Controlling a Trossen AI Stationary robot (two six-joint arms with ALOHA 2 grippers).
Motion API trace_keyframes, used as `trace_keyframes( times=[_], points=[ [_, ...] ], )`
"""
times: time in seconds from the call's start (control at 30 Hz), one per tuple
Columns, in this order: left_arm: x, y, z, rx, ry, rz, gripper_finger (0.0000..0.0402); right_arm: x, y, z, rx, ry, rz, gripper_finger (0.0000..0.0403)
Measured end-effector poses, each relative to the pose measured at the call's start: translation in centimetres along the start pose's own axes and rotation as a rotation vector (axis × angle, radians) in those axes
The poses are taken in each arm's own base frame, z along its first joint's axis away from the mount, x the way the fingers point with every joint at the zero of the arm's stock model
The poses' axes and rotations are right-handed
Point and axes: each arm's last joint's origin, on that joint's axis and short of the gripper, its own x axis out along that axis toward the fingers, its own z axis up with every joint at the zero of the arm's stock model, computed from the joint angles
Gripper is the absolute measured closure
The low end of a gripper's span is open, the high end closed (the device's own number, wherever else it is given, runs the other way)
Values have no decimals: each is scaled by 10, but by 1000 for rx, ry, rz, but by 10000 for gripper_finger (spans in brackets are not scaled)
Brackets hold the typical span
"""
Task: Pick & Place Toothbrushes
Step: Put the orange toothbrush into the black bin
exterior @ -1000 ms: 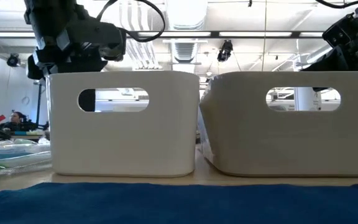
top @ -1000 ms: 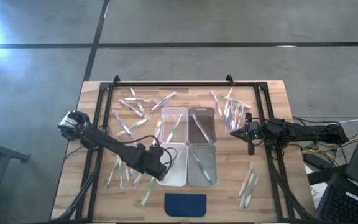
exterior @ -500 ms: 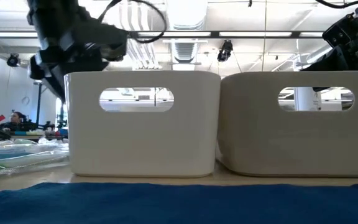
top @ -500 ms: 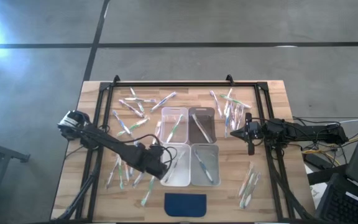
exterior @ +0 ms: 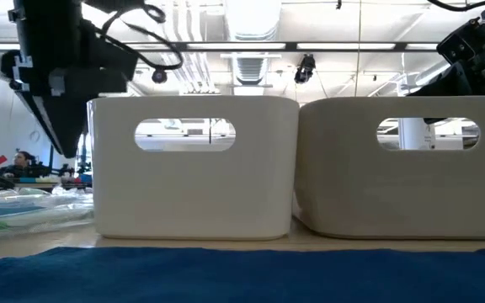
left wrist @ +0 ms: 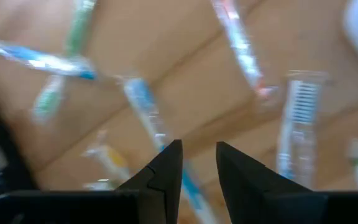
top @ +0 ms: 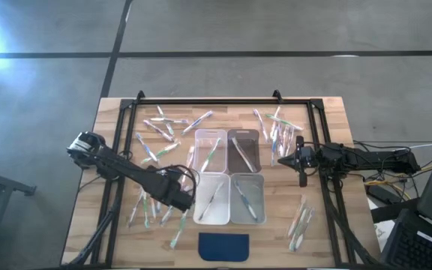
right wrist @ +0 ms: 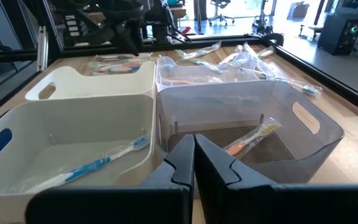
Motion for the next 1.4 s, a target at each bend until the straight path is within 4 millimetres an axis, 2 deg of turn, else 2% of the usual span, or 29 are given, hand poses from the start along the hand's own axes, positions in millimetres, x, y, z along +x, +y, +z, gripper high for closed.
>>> trace_keyframes(
  times=[0.17, 0.4, 0.6, 0.7, 0.83, 1.03, 1.13, 1.23, 1.4],
  points=[
    [-1, 4, 2, 119, -97, 56, 298, 0, 0, 0, -4, 0, 0, 394],
    [-8, -6, 12, 322, -391, 10, 311, 0, 0, 0, 0, 0, 0, 394],
    [-30, -8, 21, 413, -575, -122, 330, 0, 0, 0, -3, 0, 0, 394],
    [-40, -4, 24, 452, -657, -218, 340, 0, 0, 0, -1, 0, 0, 394],
    [-50, 12, 24, 478, -788, -366, 349, 0, 0, 0, 0, 0, 0, 394],
    [-50, 44, 18, 536, -976, -662, 353, 0, 0, 0, 0, -1, -1, 394],
    [-41, 63, 10, 606, -1057, -782, 351, 0, 0, 0, -4, 0, 0, 394],
    [-27, 81, 1, 687, -1151, -826, 354, 0, 0, 0, -2, 0, 0, 394],
    [-1, 106, -11, 720, -1270, -759, 367, 0, 0, 0, 0, 0, 0, 394]
  ],
)
